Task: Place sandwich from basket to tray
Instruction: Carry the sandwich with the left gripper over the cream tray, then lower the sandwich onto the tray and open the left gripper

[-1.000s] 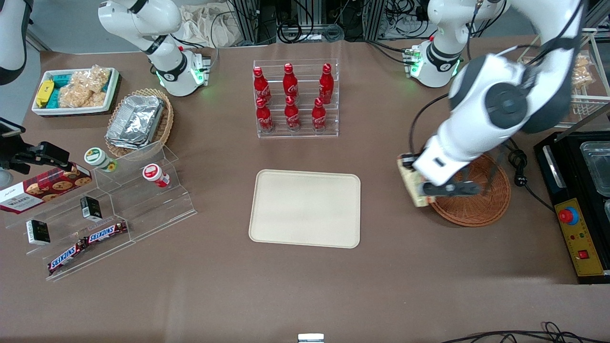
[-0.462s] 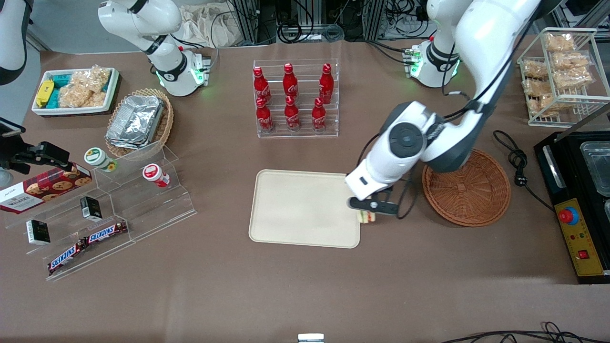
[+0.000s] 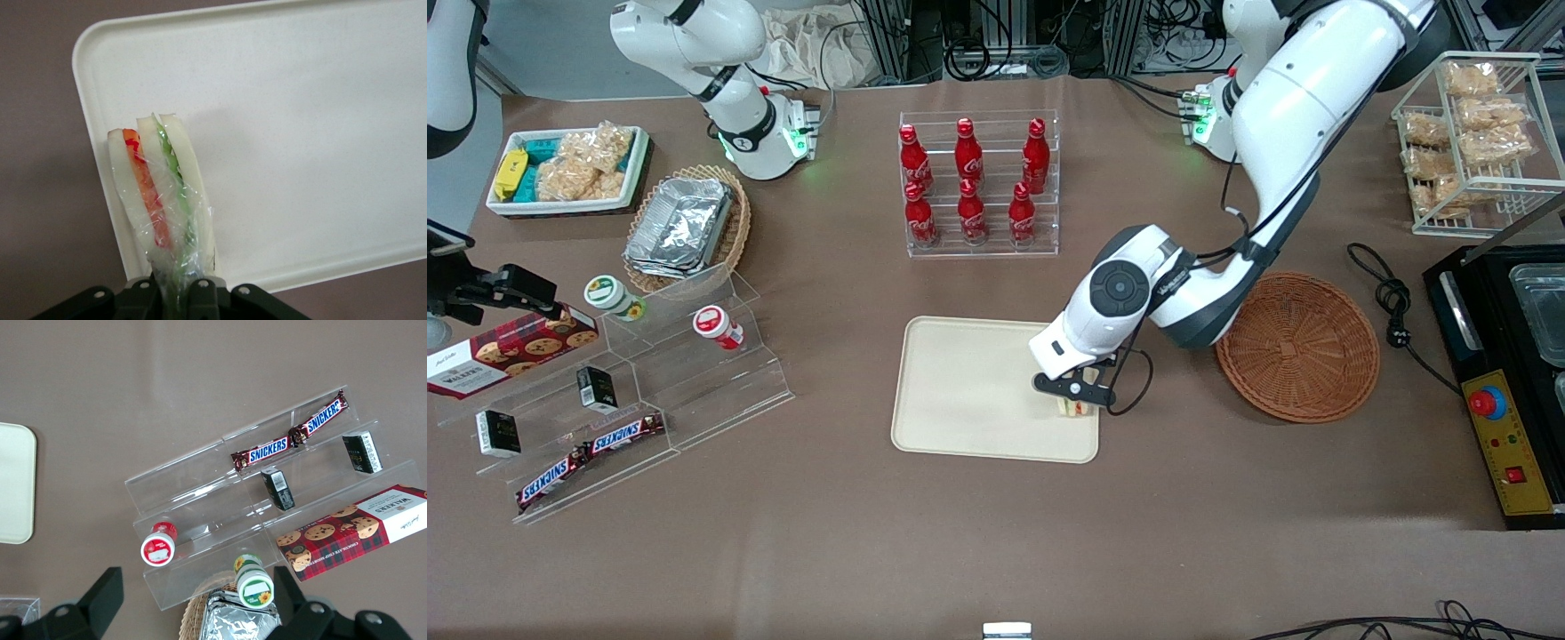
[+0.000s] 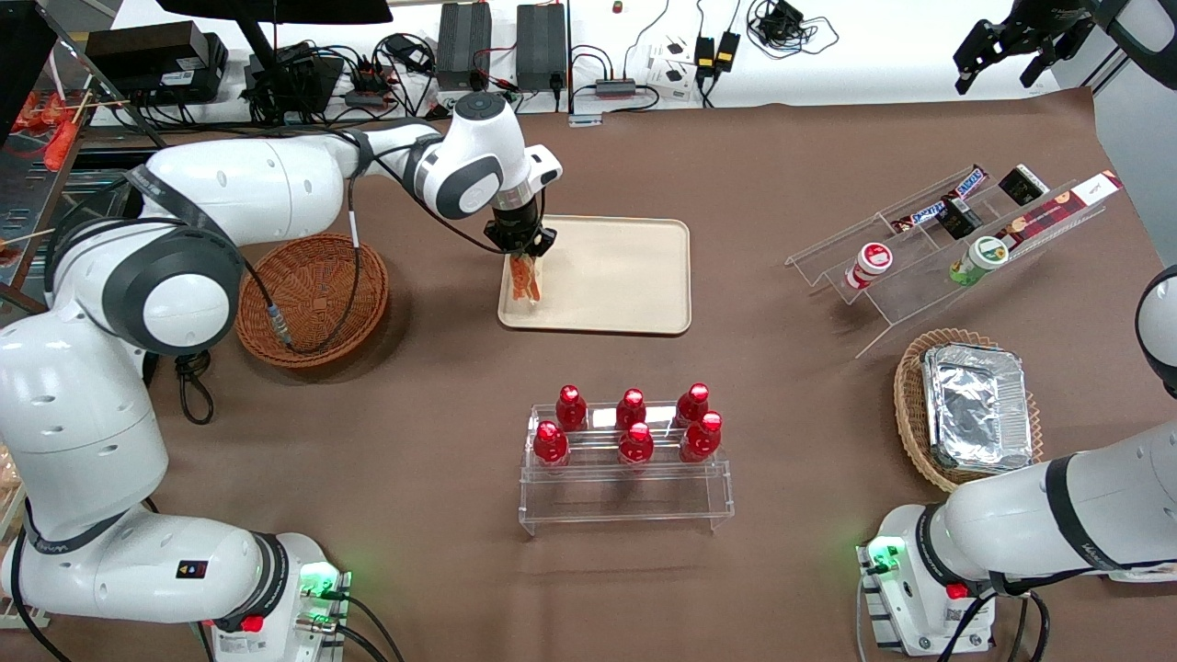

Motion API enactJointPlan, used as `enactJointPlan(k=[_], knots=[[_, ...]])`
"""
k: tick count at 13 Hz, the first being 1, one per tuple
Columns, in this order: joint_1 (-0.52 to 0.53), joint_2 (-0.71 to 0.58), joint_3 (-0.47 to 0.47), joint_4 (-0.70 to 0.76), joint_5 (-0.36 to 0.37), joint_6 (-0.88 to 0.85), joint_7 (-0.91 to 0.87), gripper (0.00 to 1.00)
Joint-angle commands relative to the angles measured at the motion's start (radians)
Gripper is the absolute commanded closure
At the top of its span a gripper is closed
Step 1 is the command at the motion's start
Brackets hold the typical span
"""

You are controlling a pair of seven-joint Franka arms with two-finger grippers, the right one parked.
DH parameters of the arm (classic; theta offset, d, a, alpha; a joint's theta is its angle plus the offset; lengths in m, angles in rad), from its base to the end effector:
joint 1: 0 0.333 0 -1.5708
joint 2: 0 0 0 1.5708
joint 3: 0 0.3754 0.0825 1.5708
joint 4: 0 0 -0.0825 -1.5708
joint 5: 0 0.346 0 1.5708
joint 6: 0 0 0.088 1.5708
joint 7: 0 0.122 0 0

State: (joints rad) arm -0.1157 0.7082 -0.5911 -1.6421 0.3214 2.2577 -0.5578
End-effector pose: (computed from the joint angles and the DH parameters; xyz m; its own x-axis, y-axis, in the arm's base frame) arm 0.5796 -0.3803 0.3109 0.9730 -0.2295 -0.0220 -0.2252 -0.9664 0.1239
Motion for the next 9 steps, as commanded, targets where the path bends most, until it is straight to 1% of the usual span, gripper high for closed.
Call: enactJointPlan(k=[1, 2, 3, 5, 6, 8, 9], knots=[[-0.036, 0.068, 0.036, 0.073, 0.022, 0.002, -0.019, 0.74], [-0.047, 0.066, 0.042, 0.074, 0.022, 0.0, -0.021, 0.41], [-0.047, 0.06, 0.042, 0.076, 0.022, -0.007, -0.025, 0.02], [-0.042, 0.041, 0.042, 0.088, 0.024, -0.059, -0.044, 0.01], [-0.042, 0.025, 0.04, 0.109, 0.024, -0.14, -0.039, 0.01], [-0.041, 0.008, 0.039, 0.212, 0.006, -0.361, -0.042, 0.01], [-0.038, -0.031, 0.037, 0.246, -0.004, -0.451, -0.04, 0.01]])
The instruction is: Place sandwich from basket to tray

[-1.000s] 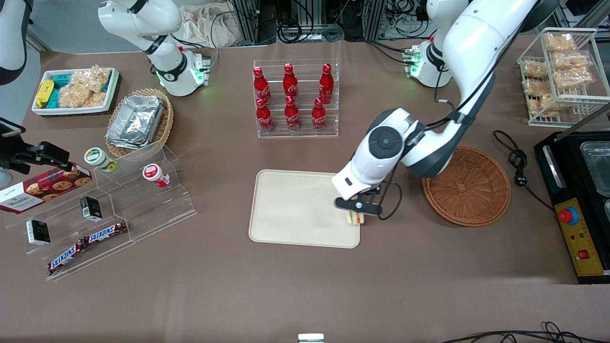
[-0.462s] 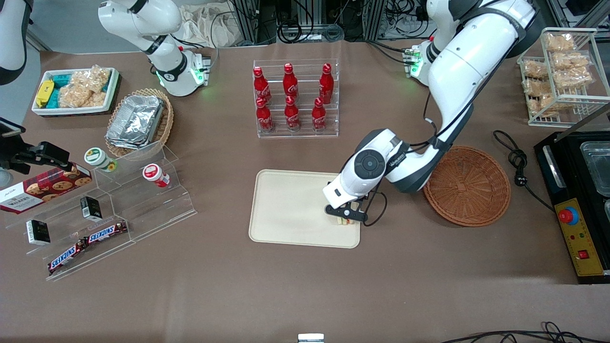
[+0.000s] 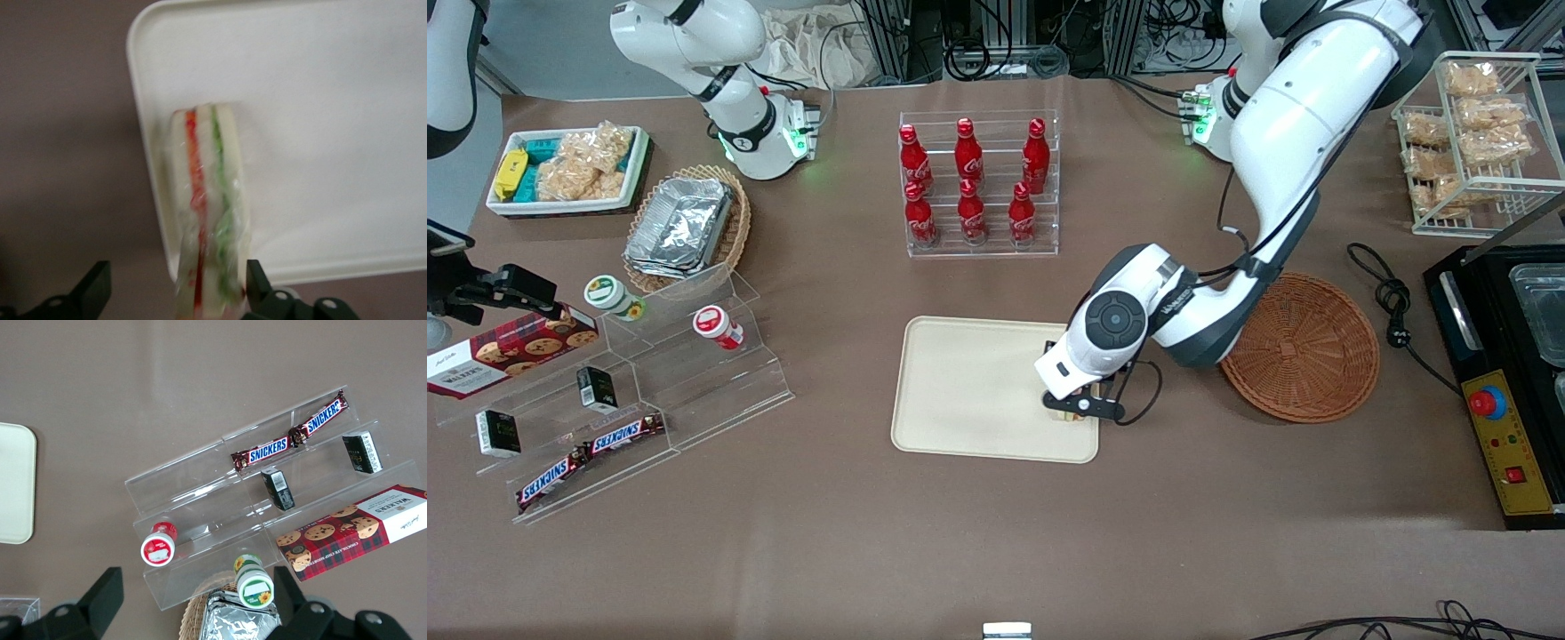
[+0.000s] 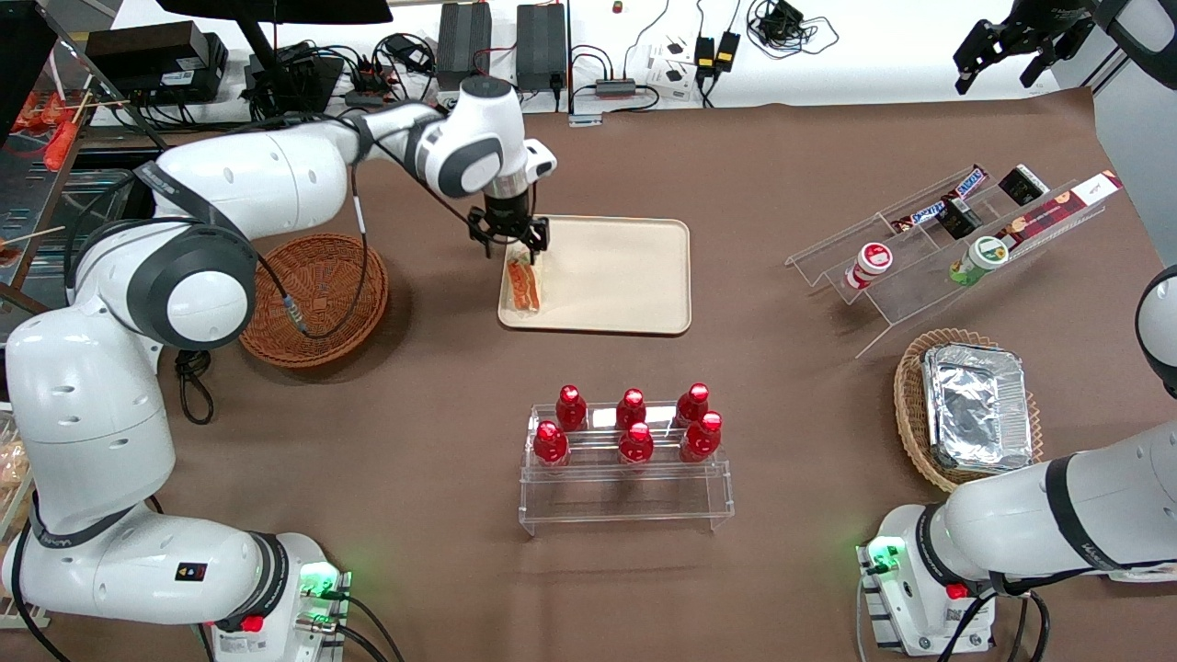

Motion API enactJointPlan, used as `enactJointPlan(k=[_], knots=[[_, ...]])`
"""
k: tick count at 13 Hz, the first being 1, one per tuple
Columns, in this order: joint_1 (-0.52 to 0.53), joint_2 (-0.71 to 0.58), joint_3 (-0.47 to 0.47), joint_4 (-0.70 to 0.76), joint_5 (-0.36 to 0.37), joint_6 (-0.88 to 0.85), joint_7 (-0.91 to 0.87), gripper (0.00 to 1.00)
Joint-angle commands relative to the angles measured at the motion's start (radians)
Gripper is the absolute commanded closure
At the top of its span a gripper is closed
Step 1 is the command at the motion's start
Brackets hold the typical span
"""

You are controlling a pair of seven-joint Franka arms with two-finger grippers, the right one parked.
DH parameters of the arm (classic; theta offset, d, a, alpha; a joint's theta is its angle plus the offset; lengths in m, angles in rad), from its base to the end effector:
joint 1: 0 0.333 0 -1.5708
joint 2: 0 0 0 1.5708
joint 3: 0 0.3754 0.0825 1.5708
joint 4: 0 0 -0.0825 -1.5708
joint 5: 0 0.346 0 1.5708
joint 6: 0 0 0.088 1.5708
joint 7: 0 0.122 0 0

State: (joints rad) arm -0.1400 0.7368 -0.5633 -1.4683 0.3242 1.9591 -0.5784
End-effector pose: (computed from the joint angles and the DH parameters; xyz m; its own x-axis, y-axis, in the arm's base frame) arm 0.6013 -0.3613 0.3289 0.9736 -0.1705 -0.1516 -0.1718 -0.9851 0.0048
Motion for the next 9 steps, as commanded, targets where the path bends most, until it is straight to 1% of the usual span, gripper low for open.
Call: enactJointPlan(k=[1, 2, 3, 5, 6, 9], knots=[[-0.006, -0.132, 0.014, 0.074, -0.017, -0.231, -0.002, 0.01], [0.023, -0.189, 0.017, 0.069, -0.022, -0.293, 0.02, 0.01], [0.063, -0.236, 0.02, 0.066, -0.033, -0.313, 0.055, 0.01], [0.158, -0.328, 0.02, 0.027, -0.129, -0.31, 0.159, 0.01], [0.193, -0.374, 0.023, 0.013, -0.155, -0.307, 0.211, 0.01], [0.287, -0.497, 0.049, -0.03, -0.166, -0.327, 0.235, 0.01]])
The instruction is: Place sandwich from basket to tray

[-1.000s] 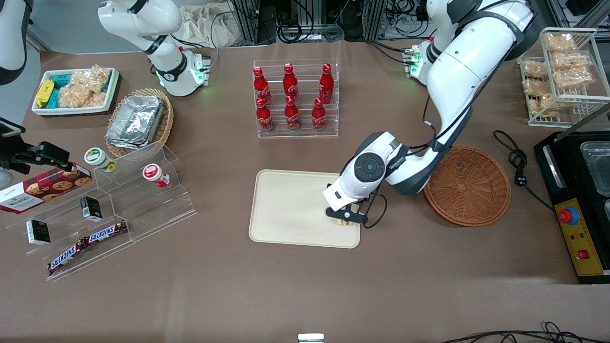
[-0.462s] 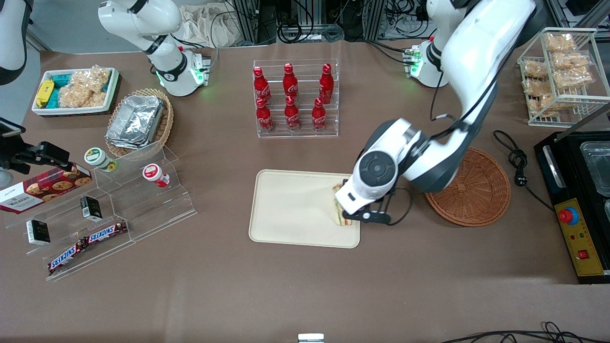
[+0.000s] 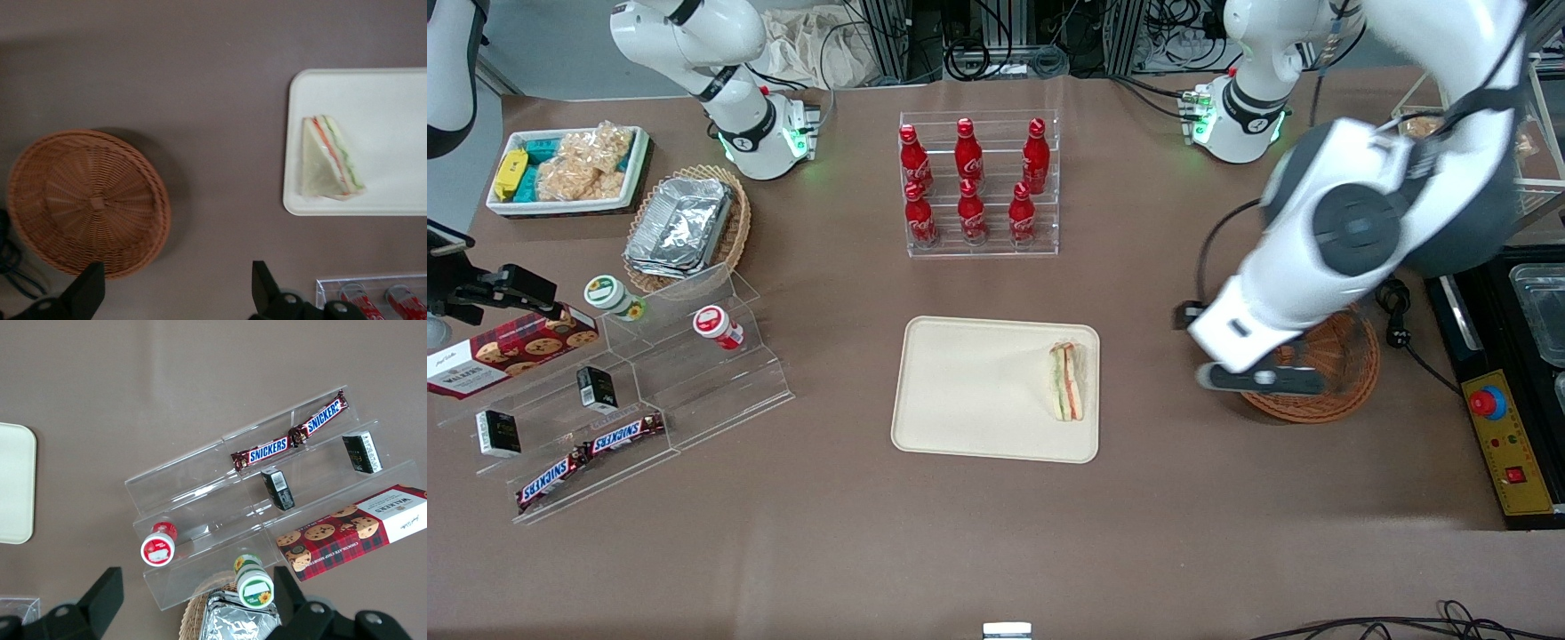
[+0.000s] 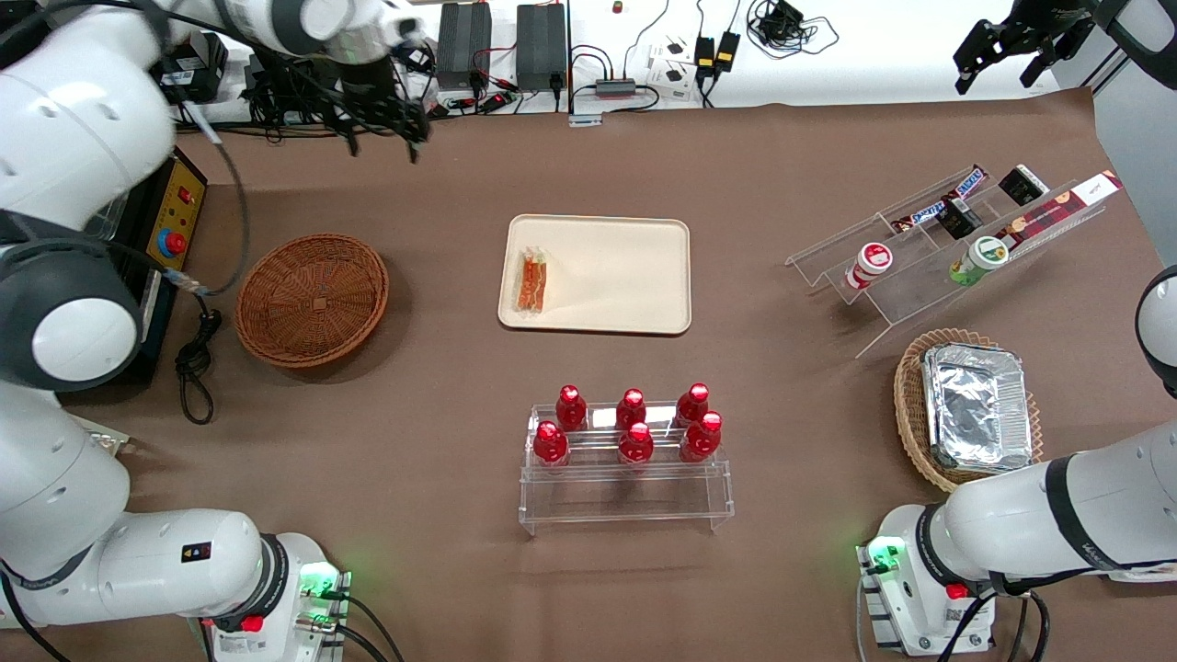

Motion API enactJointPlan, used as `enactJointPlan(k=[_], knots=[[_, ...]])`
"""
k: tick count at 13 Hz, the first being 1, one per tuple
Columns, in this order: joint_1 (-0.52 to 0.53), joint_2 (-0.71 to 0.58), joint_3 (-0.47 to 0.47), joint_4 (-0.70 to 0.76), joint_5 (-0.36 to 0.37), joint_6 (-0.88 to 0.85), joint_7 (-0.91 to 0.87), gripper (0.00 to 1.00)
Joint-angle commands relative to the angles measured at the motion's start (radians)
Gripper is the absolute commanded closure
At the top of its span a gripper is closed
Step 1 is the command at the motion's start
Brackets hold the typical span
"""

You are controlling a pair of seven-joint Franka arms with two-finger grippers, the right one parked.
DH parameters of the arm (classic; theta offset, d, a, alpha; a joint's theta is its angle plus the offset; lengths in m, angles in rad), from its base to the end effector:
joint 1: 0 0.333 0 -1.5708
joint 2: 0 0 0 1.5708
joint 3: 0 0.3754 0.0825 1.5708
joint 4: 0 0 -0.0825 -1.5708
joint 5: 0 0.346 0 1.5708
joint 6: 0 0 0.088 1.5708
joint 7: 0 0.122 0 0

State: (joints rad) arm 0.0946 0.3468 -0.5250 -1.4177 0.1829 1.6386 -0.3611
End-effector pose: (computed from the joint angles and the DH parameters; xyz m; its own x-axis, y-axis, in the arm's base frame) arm 0.5970 -0.1890 0.5626 0.9951 -0.0683 -0.0713 -0.0711 -0.9968 -0.0373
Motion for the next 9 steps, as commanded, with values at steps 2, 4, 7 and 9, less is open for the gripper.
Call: enactJointPlan(k=[2, 4, 7, 9], knots=[[0.1, -0.153, 0.011, -0.078, -0.013, -0.086, 0.017, 0.01], [0.114, -0.163, 0.04, -0.067, -0.007, -0.111, 0.027, 0.01], [0.129, -0.178, 0.057, -0.063, -0.014, -0.149, 0.078, 0.01], [0.178, -0.183, 0.056, -0.064, -0.019, -0.161, 0.143, 0.01]])
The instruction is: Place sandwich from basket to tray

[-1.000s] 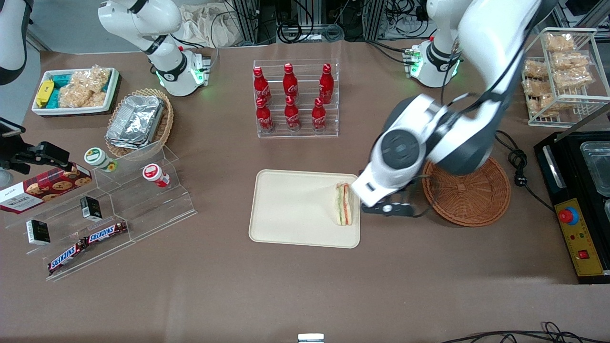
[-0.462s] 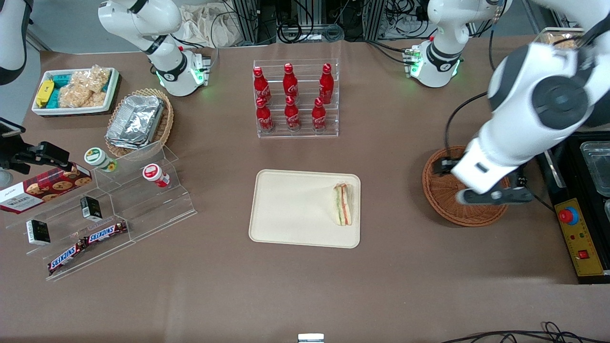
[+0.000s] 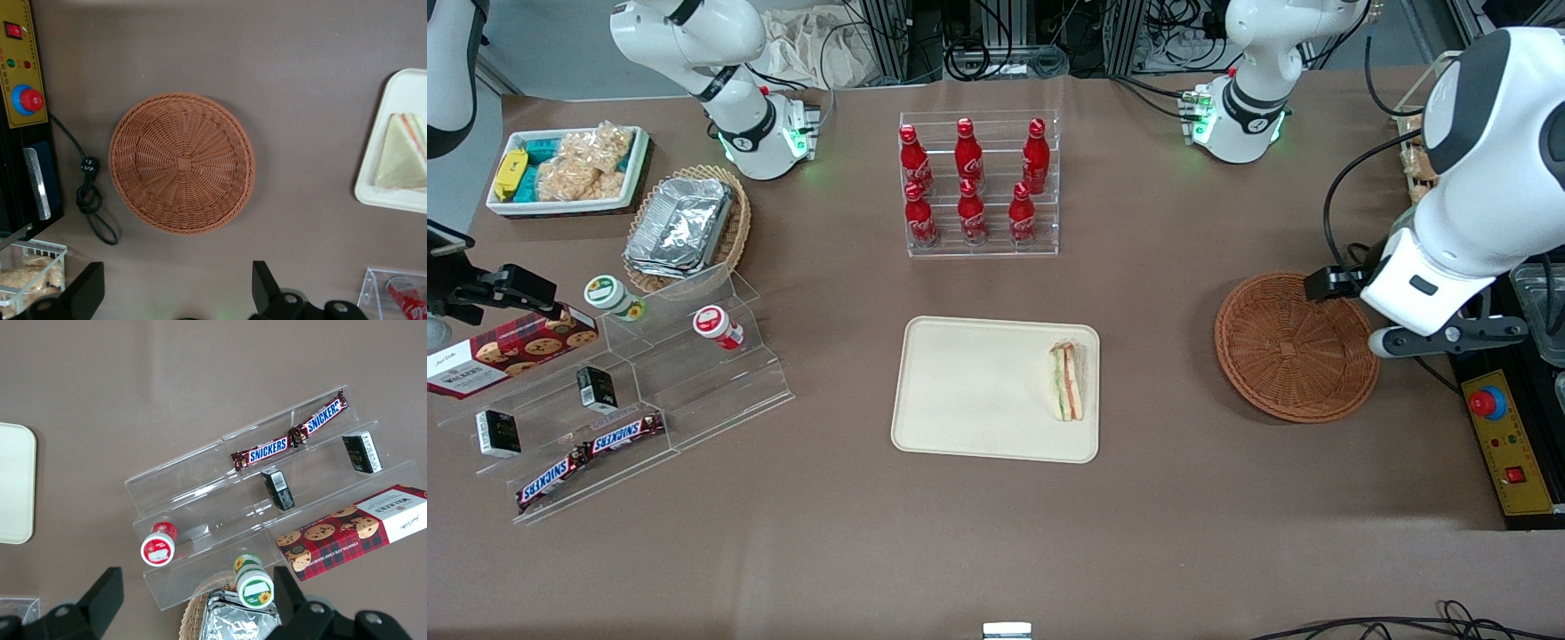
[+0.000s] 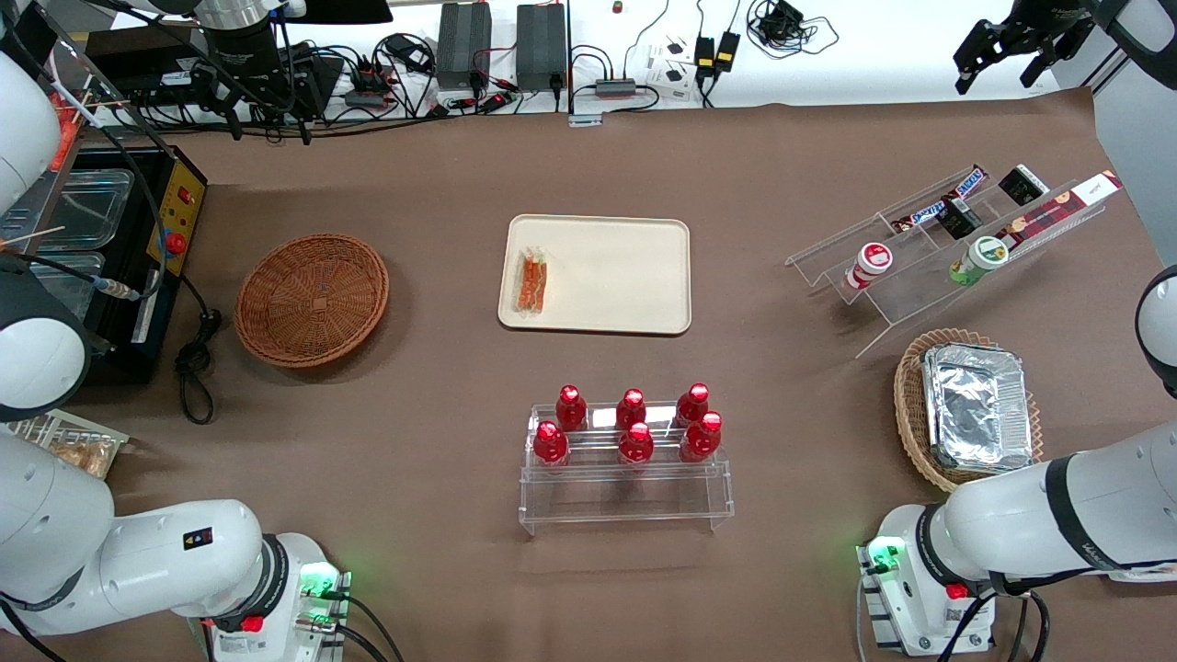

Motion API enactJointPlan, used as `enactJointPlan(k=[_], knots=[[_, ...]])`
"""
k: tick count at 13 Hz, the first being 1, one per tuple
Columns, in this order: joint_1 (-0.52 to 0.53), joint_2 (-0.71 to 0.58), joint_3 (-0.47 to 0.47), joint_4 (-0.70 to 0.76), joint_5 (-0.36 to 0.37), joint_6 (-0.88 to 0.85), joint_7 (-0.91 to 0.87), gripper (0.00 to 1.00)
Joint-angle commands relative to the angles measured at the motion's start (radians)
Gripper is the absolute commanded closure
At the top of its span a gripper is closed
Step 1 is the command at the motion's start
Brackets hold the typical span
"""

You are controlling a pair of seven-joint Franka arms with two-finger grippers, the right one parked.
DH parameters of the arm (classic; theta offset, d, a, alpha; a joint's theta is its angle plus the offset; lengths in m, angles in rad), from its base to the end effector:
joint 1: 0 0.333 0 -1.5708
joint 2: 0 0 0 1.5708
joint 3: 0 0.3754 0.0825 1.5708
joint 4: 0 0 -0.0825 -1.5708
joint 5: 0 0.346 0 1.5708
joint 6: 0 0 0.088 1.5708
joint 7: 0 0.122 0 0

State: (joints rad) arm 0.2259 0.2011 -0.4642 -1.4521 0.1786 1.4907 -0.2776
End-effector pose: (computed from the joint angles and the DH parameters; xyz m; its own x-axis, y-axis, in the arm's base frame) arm 0.5649 -0.0829 0.6142 0.9926 0.0494 -0.1110 0.0355 -0.9917 -0.1238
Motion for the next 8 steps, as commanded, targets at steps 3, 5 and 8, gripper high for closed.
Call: enactJointPlan(k=[3, 5, 8], knots=[[0.07, -0.06, 0.024, -0.033, -0.022, -0.023, 0.129, 0.0], [-0.09, -0.078, 0.213, -0.036, -0.045, -0.029, 0.13, 0.0], [-0.237, -0.088, 0.395, -0.039, -0.082, -0.03, 0.132, 0.0]])
